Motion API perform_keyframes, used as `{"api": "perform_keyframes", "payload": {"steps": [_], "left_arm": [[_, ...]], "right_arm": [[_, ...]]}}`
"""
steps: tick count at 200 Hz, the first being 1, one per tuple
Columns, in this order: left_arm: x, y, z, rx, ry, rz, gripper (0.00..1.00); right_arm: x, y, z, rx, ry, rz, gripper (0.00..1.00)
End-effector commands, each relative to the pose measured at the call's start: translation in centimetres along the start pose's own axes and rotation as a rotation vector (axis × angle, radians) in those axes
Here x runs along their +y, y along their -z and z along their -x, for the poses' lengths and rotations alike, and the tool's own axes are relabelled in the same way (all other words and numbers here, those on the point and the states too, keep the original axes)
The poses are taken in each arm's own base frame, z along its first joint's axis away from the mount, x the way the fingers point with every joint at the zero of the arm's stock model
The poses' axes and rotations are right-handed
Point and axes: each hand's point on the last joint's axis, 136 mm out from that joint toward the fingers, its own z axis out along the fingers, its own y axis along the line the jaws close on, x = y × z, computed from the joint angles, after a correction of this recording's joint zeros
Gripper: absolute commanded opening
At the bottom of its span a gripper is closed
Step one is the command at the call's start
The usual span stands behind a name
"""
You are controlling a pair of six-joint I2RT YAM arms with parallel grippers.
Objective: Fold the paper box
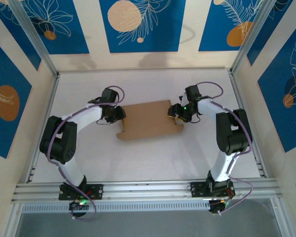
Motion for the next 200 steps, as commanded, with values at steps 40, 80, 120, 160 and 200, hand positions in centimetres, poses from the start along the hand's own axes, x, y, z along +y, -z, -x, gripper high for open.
{"api": "perform_keyframes", "payload": {"steps": [40,80,120,160,200], "left_arm": [[5.0,-1.8,-1.9,0.121,-0.03,0.033,0.14],[5.1,-2.3,-2.4,0.153,0.002,-0.063,0.07],[4.6,-2.5,-2.3,0.157,0.002,-0.106,0.05],[4.9,-2.7,-2.6,0.169,0.0,-0.115,0.0],[6.3,-3.2,-3.2,0.201,0.015,-0.087,0.0]], "right_arm": [[0.0,4.8,0.8,-0.088,-0.038,0.122,0.91],[1.7,3.0,0.1,0.016,-0.081,0.329,0.98],[3.4,0.5,-1.6,0.12,-0.054,0.403,1.0],[2.4,-1.7,-1.6,0.139,-0.093,0.301,1.0],[1.4,-1.7,-1.4,0.137,-0.097,0.235,1.0]]}}
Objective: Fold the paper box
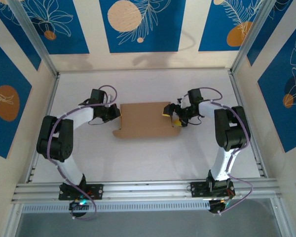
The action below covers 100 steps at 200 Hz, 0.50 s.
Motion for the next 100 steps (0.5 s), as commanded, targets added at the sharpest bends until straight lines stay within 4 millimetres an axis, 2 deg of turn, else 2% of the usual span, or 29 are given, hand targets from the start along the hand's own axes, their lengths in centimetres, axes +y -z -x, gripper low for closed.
{"api": "perform_keyframes", "payload": {"steps": [1,26,44,66,100], "left_arm": [[6.2,-1.7,-5.1,0.168,0.095,0.173,0.0],[6.9,-1.3,-5.2,0.172,0.117,0.18,0.0],[7.3,-0.9,-5.1,0.164,0.125,0.18,0.0],[7.7,-0.7,-5.1,0.167,0.119,0.181,0.0],[7.9,-1.3,-5.4,0.191,0.122,0.174,0.0]], "right_arm": [[-0.8,-0.1,-0.1,0.018,-0.028,-0.049,1.0],[-1.8,0.8,0.1,-0.001,-0.045,-0.088,1.0],[-1.7,1.3,0.4,-0.012,-0.058,-0.064,1.0],[-0.1,1.0,0.2,0.03,-0.038,0.019,1.0],[2.6,-1.3,-1.7,0.166,-0.024,0.154,1.0]]}}
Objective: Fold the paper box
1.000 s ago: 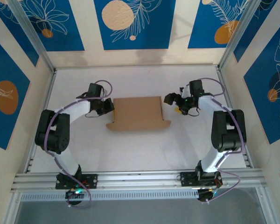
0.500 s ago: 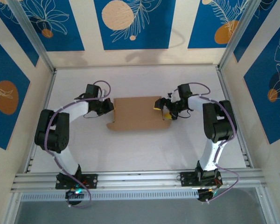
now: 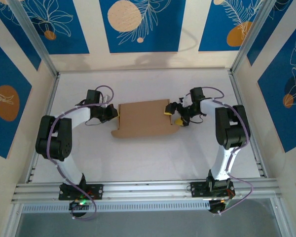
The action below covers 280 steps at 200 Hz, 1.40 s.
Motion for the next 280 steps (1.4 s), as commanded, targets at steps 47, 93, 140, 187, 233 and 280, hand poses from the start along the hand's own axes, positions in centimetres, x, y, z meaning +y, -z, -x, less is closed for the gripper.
{"api": "perform_keyframes", "payload": {"steps": [47,93,140,187,233,280], "left_arm": [[6.0,-1.2,-5.0,0.159,0.108,0.186,0.0],[3.8,2.1,-2.5,0.041,0.049,0.221,0.27],[-2.1,9.1,0.7,-0.205,-0.24,0.363,0.51],[-15.8,13.8,-3.0,-0.417,-1.031,0.26,1.0],[-21.9,14.3,-9.9,-0.503,-1.73,0.186,0.98],[-22.4,11.6,-10.0,-0.688,-2.104,0.494,1.0]], "right_arm": [[5.6,-1.1,-2.0,0.105,0.035,0.265,0.86],[6.2,1.0,-2.0,0.043,-0.019,0.246,0.53],[6.1,3.4,-2.9,-0.006,-0.104,0.256,0.48],[8.0,6.1,-4.0,-0.048,-0.093,0.285,0.47],[11.0,8.5,-5.0,-0.058,-0.098,0.36,0.45],[13.8,10.5,-5.7,-0.059,-0.103,0.445,0.45]]}}
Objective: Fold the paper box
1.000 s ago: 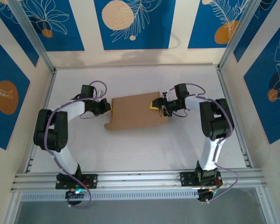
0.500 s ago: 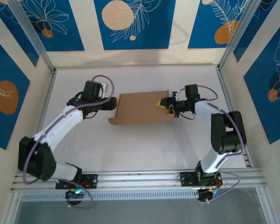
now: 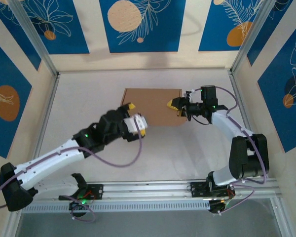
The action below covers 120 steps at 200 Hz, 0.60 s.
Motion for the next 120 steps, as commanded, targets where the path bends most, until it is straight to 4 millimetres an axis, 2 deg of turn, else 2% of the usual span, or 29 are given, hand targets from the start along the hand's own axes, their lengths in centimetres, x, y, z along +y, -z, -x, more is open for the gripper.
{"api": "perform_keyframes", "payload": {"steps": [1,41,73,105,120], "left_arm": [[3.1,-1.1,0.3,0.031,-0.283,0.228,1.0],[6.0,-3.2,1.4,0.064,-0.443,0.489,1.0],[8.0,-3.3,2.7,0.061,-0.447,0.608,0.86],[8.0,-3.9,2.9,0.088,-0.489,0.603,0.73],[7.6,-4.2,2.4,0.111,-0.479,0.548,0.65]], "right_arm": [[2.4,0.6,-1.4,0.043,-0.018,0.078,0.45],[3.8,1.0,-2.3,0.057,-0.017,0.117,0.45],[4.0,1.3,-2.7,0.059,-0.032,0.135,0.44],[3.8,1.3,-2.7,0.06,-0.068,0.138,0.46],[3.6,1.5,-2.7,0.058,-0.083,0.133,0.48]]}}
